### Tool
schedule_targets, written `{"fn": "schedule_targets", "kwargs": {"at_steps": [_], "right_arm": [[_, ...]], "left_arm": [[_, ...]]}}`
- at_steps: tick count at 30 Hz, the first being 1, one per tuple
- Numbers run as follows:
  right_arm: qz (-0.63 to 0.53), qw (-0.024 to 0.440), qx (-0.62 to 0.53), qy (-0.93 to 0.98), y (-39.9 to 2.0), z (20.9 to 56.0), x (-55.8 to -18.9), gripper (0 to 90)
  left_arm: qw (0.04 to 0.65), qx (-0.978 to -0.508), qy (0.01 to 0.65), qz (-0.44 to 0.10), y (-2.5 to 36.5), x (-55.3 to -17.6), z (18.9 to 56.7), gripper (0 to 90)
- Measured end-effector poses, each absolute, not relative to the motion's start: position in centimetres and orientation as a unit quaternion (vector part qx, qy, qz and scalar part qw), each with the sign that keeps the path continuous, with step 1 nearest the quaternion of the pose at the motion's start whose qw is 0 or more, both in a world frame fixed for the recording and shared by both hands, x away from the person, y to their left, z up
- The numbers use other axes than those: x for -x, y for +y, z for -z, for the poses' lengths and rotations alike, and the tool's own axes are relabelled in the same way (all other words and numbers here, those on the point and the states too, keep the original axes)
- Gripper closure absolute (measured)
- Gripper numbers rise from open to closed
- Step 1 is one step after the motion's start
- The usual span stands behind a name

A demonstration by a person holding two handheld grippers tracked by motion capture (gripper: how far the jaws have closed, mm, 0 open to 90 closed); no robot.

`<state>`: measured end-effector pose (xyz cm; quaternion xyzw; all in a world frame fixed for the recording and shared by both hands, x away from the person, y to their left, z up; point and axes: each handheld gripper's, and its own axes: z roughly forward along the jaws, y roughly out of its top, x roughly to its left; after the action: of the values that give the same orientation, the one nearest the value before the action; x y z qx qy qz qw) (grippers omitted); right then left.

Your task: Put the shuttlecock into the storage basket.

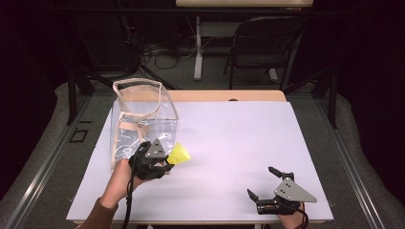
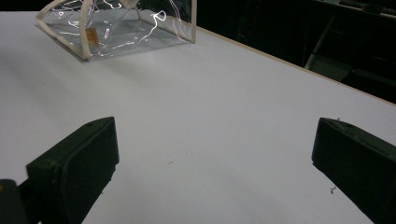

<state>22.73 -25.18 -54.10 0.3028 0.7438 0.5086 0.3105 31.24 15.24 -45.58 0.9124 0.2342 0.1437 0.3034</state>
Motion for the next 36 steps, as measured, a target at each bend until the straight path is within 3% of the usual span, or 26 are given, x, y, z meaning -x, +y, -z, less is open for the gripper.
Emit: {"fn": "schedule_targets", "kwargs": {"at_steps": [36], "right_arm": [[-0.507, 0.310, -0.304, 0.745, -25.2, 54.2, -22.8, 0.0]], "left_arm": [[0.337, -0.896, 0.236, -0.168, 14.7, -34.3, 43.8, 64.7]]}}
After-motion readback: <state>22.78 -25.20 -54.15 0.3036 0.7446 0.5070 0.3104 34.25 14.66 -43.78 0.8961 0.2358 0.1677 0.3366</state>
